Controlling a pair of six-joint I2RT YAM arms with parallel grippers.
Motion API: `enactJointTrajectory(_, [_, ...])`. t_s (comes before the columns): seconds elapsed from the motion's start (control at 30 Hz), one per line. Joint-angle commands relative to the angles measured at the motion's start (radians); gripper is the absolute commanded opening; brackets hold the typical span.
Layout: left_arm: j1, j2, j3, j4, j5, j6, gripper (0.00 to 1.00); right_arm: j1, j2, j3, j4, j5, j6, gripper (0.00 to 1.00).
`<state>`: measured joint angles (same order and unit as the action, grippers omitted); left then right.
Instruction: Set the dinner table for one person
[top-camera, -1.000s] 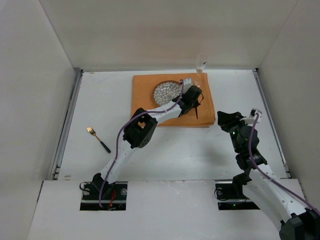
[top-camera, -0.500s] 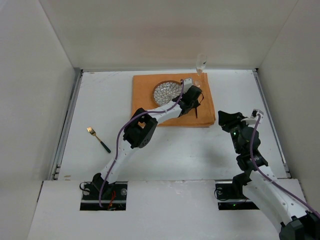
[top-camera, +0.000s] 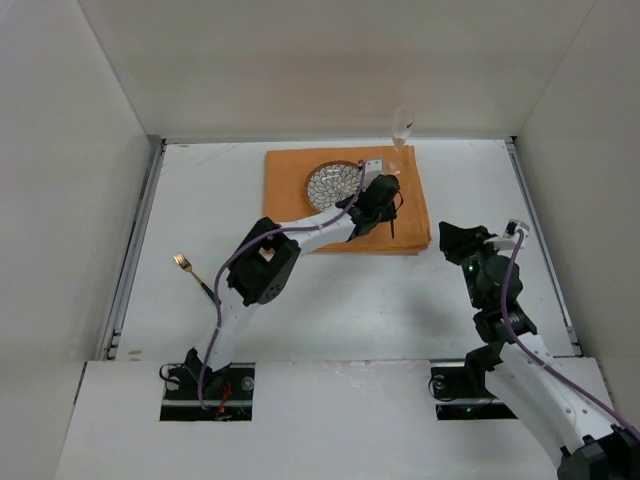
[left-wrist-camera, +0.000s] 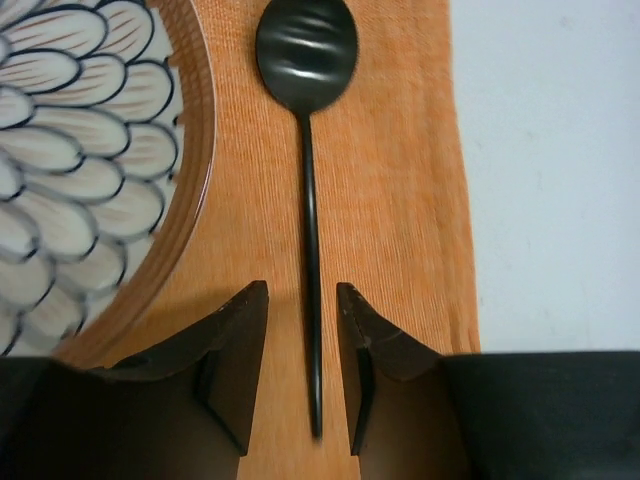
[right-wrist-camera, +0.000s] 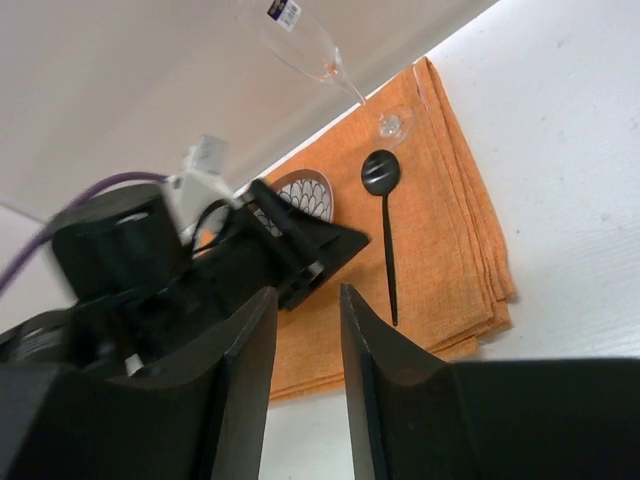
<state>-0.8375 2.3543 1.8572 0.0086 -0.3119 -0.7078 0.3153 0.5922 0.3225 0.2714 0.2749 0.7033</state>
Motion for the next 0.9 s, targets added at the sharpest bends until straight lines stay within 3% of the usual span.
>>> enactJointTrajectory(0.0, [-0.033, -0.349, -0.166, 0.115, -0.003, 0.088, 0.32, 0.005, -0.020, -0.007, 0.040, 0.029, -0.008, 0.33])
enactJointTrajectory(0.1, [-0.018, -0.589, -0.462, 0.194, -0.051, 0.094, 0.35, 0.021, 0.017, 0.010, 0.040, 0.006, -0.008, 0.19])
enactJointTrajectory(0.23, [0.070, -0.895, -0.825, 0.142, -0.189, 0.082, 0.43, 0.066, 0.087, 0.026, 0.060, 0.018, -0.019, 0.17])
enactJointTrajectory(0.33, [0.184, -1.126, -1.048, -0.045, -0.280, 0.022, 0.49, 0.119, 0.147, 0.039, 0.086, 0.027, -0.039, 0.21])
enactJointTrajectory(0.43, [0.341, -1.335, -1.165, -0.311, -0.280, -0.037, 0.54, 0.147, 0.184, 0.055, 0.098, 0.037, -0.048, 0.24])
enactJointTrajectory(0.53, [0.479, -1.498, -1.257, -0.458, -0.260, -0.059, 0.54, 0.172, 0.161, 0.059, 0.094, 0.038, -0.057, 0.27])
enactJointTrajectory(0.67, [0.585, -1.534, -1.325, -0.552, -0.230, -0.122, 0.52, 0.173, 0.143, 0.056, 0.084, 0.041, -0.068, 0.29])
enactJointTrajectory(0.87, [0.665, -1.425, -1.380, -0.475, -0.185, -0.162, 0.48, 0.175, 0.162, 0.070, 0.075, 0.038, -0.079, 0.31])
